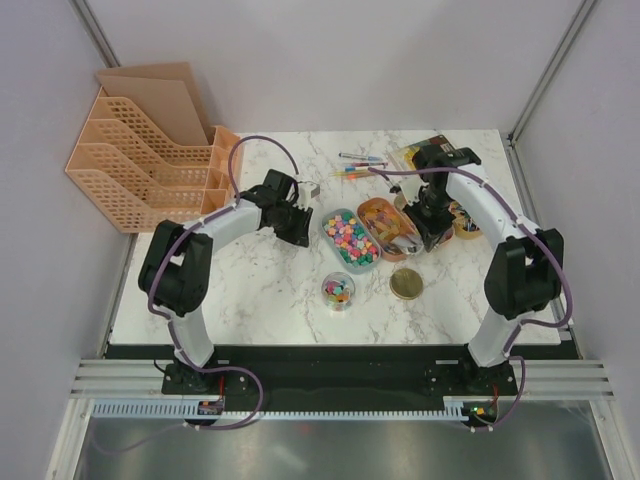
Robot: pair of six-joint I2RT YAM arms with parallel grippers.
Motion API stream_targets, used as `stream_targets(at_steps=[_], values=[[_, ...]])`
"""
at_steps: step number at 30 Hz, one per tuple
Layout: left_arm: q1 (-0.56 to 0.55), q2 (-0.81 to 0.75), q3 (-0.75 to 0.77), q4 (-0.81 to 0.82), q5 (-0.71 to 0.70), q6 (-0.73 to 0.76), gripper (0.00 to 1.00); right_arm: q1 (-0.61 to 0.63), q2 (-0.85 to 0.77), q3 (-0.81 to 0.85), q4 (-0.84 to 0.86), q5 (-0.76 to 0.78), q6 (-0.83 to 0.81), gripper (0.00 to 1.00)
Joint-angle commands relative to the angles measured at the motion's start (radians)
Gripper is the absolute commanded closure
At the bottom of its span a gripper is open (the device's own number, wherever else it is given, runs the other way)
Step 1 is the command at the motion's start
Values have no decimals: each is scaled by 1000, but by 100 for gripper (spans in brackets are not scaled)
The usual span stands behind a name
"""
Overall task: Pack the candies
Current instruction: Scoop the fake candies from the storage box.
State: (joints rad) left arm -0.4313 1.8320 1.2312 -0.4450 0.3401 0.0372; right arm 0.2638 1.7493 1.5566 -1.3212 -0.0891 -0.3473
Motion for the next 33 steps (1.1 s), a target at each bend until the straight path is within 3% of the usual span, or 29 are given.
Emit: stream_targets(at_steps=[1,6,15,22,33], values=[[-29,-5,34,6,-10,39,70,0,70,107,-68,20,-19,100],[-44,-14,11,15,-7,43,70,15,196,207,-141,43,-36,100],[-47,-4,19,26,-23,43,70,69,280,284,-144,140,-54,100],[-47,7,24,31,-19,40,70,91,197,172,-142,244,-116,100],[-47,38,68,26,-6,24,70,95,108,158,-144,338,-183,100]])
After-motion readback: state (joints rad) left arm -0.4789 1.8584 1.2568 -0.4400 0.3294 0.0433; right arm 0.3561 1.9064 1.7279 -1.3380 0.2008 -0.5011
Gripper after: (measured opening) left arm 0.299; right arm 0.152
